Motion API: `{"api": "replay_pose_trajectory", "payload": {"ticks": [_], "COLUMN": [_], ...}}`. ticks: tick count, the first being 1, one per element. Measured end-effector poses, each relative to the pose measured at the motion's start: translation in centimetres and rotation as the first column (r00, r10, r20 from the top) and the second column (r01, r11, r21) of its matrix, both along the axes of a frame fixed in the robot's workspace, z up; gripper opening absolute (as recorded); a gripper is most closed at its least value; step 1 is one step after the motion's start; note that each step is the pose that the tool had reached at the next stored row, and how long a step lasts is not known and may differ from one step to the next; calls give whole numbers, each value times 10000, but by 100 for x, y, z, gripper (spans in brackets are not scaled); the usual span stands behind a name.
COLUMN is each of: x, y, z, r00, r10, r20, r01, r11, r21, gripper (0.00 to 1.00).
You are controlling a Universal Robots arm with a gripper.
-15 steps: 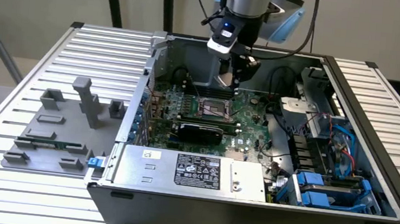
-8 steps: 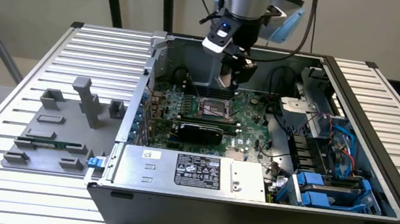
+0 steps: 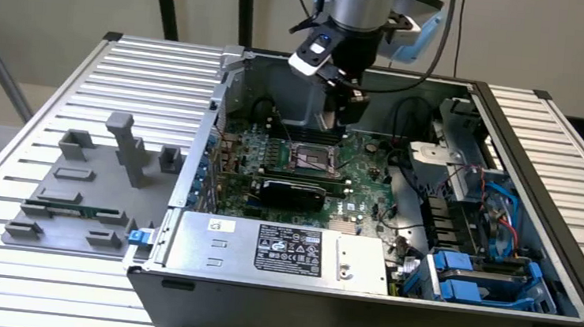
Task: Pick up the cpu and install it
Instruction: 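Place the cpu into insertion slot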
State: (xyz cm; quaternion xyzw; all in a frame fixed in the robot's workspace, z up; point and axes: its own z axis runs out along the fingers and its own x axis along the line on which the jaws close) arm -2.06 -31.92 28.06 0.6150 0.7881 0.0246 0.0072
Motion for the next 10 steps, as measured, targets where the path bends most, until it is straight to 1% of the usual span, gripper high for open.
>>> {"api": "replay_pose_trajectory", "payload": {"ticks": [2, 5, 7, 10], "x": [0, 0, 0, 0], "y": [0, 0, 0, 0], "z": [-11, -27, -38, -53], "r00": [9993, 9959, 9919, 9843], "r10": [-371, -908, -1267, -1763], "r20": [0, 0, 0, 0], "r01": [371, 908, 1267, 1763], "r11": [9993, 9959, 9919, 9843], "r21": [1, 1, 1, 0], "gripper": [55, 55, 55, 55]}}
